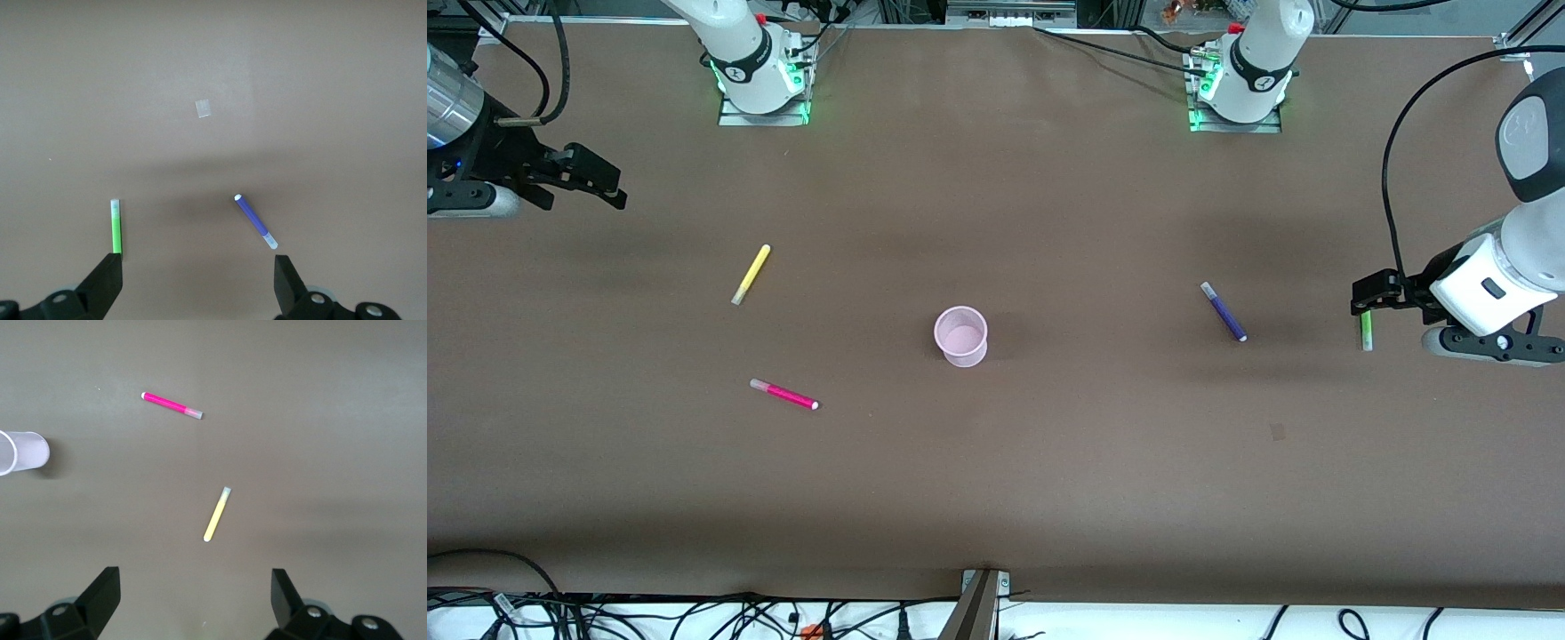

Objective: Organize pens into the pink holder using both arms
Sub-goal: 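Reach the right gripper down to the pink marker and grasp it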

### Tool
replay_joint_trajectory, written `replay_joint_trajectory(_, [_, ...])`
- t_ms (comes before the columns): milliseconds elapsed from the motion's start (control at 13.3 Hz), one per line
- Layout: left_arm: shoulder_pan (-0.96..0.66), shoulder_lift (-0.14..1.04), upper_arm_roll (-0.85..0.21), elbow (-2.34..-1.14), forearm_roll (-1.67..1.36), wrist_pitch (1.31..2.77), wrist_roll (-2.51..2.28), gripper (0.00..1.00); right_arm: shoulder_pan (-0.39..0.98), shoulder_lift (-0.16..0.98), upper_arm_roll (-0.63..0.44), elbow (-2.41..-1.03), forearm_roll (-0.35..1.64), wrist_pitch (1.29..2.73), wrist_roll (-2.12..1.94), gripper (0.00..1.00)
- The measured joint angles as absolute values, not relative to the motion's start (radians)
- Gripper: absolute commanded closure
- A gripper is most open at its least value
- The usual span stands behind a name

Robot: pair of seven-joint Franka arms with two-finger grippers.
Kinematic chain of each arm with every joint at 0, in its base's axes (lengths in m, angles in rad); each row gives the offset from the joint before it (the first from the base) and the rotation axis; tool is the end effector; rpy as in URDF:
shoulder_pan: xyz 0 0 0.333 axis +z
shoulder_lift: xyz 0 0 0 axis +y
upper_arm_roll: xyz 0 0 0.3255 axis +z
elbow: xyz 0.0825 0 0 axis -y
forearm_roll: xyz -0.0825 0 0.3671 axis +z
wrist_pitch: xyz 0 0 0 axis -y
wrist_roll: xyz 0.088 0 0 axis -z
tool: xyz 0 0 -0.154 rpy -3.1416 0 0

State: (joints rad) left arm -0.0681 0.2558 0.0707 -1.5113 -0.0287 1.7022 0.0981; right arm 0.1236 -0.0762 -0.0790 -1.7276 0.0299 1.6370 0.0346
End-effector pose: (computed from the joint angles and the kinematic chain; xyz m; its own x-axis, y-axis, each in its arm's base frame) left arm 0.6161 -0.0064 0.4773 0.9937 -0.0927 -0.0629 -0.0919 -0.9956 0.0165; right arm 0.5152 0.0262 0.5612 0.9998 0.0084 -0.0159 0.0078 -0.9993 -0.0353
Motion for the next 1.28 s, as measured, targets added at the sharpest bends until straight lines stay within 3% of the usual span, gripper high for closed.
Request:
replay_joint_trajectory(905, [-0.064,0.266,0.072,-1.498,-0.029,1.703,0.098,0.0,0.12,-0.066,-0.078,-1.724,0.021,1.624,0.137,0.0])
replay_joint_trajectory(1281, [-0.063,0.27,0.072,-1.492,-0.029,1.703,0.098,0.0,0.122,0.074,-0.066,-1.73,0.024,1.695,0.495,0.0])
